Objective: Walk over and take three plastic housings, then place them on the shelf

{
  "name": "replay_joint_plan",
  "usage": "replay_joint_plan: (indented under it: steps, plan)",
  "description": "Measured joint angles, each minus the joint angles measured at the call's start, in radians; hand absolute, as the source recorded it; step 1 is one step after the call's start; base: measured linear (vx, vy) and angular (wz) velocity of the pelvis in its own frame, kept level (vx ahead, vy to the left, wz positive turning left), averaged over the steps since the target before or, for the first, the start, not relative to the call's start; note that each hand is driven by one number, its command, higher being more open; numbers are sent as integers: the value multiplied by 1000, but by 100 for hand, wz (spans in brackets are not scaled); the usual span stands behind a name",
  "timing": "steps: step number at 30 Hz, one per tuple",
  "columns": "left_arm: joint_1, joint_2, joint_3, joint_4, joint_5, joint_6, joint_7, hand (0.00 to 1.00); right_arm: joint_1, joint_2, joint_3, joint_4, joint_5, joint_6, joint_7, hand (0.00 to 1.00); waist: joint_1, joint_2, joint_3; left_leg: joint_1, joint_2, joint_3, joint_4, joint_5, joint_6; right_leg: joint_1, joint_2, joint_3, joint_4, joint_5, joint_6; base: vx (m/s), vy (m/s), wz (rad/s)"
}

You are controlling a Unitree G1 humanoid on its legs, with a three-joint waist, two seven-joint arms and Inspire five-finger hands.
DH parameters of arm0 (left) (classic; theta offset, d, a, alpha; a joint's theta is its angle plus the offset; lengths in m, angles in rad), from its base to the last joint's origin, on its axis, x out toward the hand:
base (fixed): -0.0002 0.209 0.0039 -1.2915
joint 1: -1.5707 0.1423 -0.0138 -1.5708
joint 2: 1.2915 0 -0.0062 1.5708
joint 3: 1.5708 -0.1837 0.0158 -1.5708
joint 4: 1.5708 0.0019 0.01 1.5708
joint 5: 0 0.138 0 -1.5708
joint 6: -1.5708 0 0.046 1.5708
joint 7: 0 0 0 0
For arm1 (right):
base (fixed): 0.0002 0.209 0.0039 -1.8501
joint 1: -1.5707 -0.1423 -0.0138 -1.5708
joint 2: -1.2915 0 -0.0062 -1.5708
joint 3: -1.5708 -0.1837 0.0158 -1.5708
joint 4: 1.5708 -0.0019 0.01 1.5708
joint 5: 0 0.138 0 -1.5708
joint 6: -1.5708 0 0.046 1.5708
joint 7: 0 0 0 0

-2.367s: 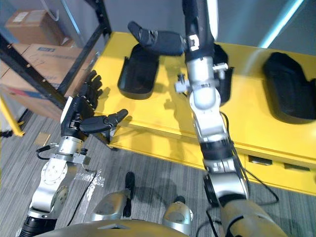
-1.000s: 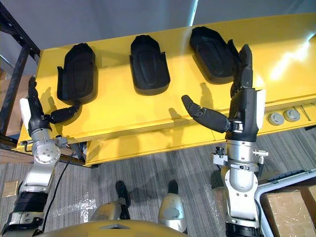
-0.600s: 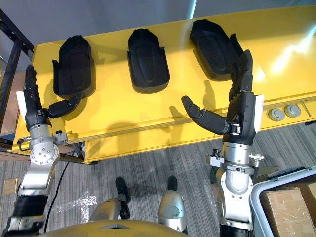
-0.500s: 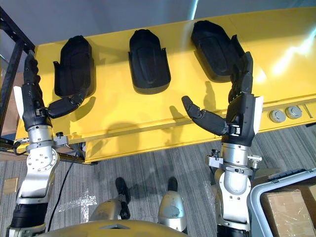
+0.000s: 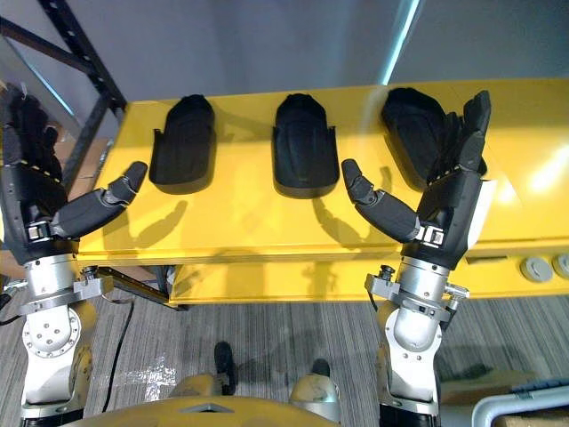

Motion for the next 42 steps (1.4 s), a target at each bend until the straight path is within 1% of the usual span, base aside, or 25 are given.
replay_joint_plan:
  steps: [2,5,8,10,11,13,16,17,19,20,21,23,25,27,28,30,31,33,34,36,37,38,39,40,42]
  plan:
    - [0,-15,-1,-10,93,-49,71,100,-12,6,8,41,3,0,-39,100,11,-1,-16,-1,-6,-30,0,4,2,22,-2,-32,-5,-2,0,-22,1,39]
    - [16,-18,-3,-17,151,-101,110,100,-10,36,10,52,15,0,-65,100,25,2,-36,-25,-12,-76,-1,9,-2,32,0,-80,-17,-7,-3,-56,-3,44]
    - [78,-32,-12,-50,156,-134,134,100,-9,40,47,80,54,0,-70,100,31,-6,-56,-43,-18,-110,-1,13,2,38,0,-119,-18,-10,-1,-37,-4,38]
    - [83,-40,-26,-55,156,-151,144,100,-9,48,56,84,57,0,-78,100,43,-8,-62,-55,-22,-130,-1,20,1,38,0,-135,-18,-10,-2,-32,-9,33]
    - [88,-44,-38,-59,165,-160,163,100,-9,53,70,86,57,0,-82,100,56,-10,-63,-59,-23,-139,-1,26,-2,40,0,-146,-18,-10,-2,-27,-11,27]
    - [122,-55,-43,-85,201,-170,212,100,-10,57,110,86,56,1,-85,100,66,-16,-67,-71,-27,-157,-1,32,0,40,1,-163,-17,-10,-2,-14,-15,31]
    - [161,-79,-39,-124,258,-188,323,100,-22,57,161,117,46,1,-94,100,88,-27,-73,-85,-31,-191,0,47,7,46,3,-198,-15,-11,-2,-8,-21,31]
    - [168,-101,-29,-132,278,-199,393,100,-31,57,172,139,41,9,-109,100,106,-32,-76,-83,-35,-204,0,49,7,56,3,-210,-15,-13,0,-14,-19,30]
    - [189,-125,-1,-146,303,-196,478,100,-50,57,185,161,40,25,-121,100,112,-35,-78,-83,-38,-214,-1,49,6,63,3,-219,-15,-17,-2,-21,-5,21]
    - [203,-144,28,-150,311,-193,534,100,-52,57,187,166,41,31,-129,100,121,-36,-77,-84,-39,-219,-1,46,1,65,3,-226,-14,-17,-2,-29,2,11]
    - [211,-154,46,-150,308,-189,555,100,-52,57,186,170,41,33,-132,100,128,-37,-77,-84,-39,-219,-1,47,1,65,3,-226,-14,-17,-2,-40,7,7]
    - [243,-176,125,-117,292,-144,615,100,-51,57,182,199,38,37,-161,100,136,-42,-77,-85,-38,-218,-1,42,8,68,4,-228,-15,-19,0,-40,6,3]
    - [254,-181,191,-26,237,-128,635,100,-47,57,164,223,20,44,-206,100,135,-46,-75,-86,-36,-210,-1,42,8,66,4,-228,-16,-21,3,-41,5,-1]
    - [255,-191,265,126,161,-116,648,100,-33,58,109,247,0,60,-258,100,136,-57,-75,-89,-27,-189,-1,42,9,53,4,-213,-17,-21,4,-34,6,-15]
    - [256,-191,282,165,138,-108,650,100,-22,60,90,247,-1,67,-272,100,136,-64,-75,-89,-22,-183,-1,42,10,49,5,-206,-17,-21,4,-9,-12,-29]
    - [253,-191,353,330,55,-83,650,100,43,69,-9,268,-10,73,-323,100,131,-96,-83,-87,-20,-148,-1,33,12,30,4,-171,-16,-20,3,27,-11,-40]
    - [253,-191,366,371,30,-82,647,100,62,69,-37,278,-12,74,-333,100,127,-103,-88,-87,-19,-139,-1,30,13,24,4,-162,-16,-20,3,58,-3,-47]
    - [252,-192,406,506,-66,-78,632,100,124,69,-148,339,-10,80,-351,100,101,-122,-100,-77,-9,-102,0,25,10,11,2,-123,-15,-15,1,72,-23,-46]
    - [253,-193,415,533,-87,-78,627,100,135,69,-174,363,-9,80,-350,100,97,-122,-100,-72,-7,-90,0,25,10,8,2,-111,-15,-14,1,69,-33,-50]
    - [247,-192,441,621,-142,-75,592,100,176,69,-249,436,-1,80,-341,100,69,-127,-104,-50,-1,-54,0,13,1,7,7,-73,-13,-15,-2,34,-28,-50]
    - [243,-191,441,643,-156,-74,581,100,187,69,-262,450,7,79,-337,100,63,-125,-105,-47,2,-45,0,11,0,7,9,-64,-13,-16,-2,-2,-33,-39]
    - [229,-191,442,690,-181,-74,555,100,199,69,-291,492,13,70,-320,100,45,-119,-105,-39,8,-33,0,2,-8,6,13,-51,-13,-17,-4,-13,-27,-33]
    - [221,-190,442,715,-195,-74,540,100,202,69,-304,521,15,66,-309,100,40,-115,-104,-34,12,-23,0,0,-9,5,15,-40,-13,-17,-4,-15,-33,-40]
    - [203,-183,439,771,-213,-74,513,100,202,67,-312,587,29,59,-289,100,27,-113,-104,-20,17,-10,0,-5,-8,6,19,-26,-11,-18,-6,-10,-33,-38]
    - [172,-173,432,843,-234,-68,471,100,201,66,-320,692,66,59,-262,100,20,-105,-102,-8,24,4,-1,-10,-11,5,22,-13,2,-25,-14,-10,-36,-27]
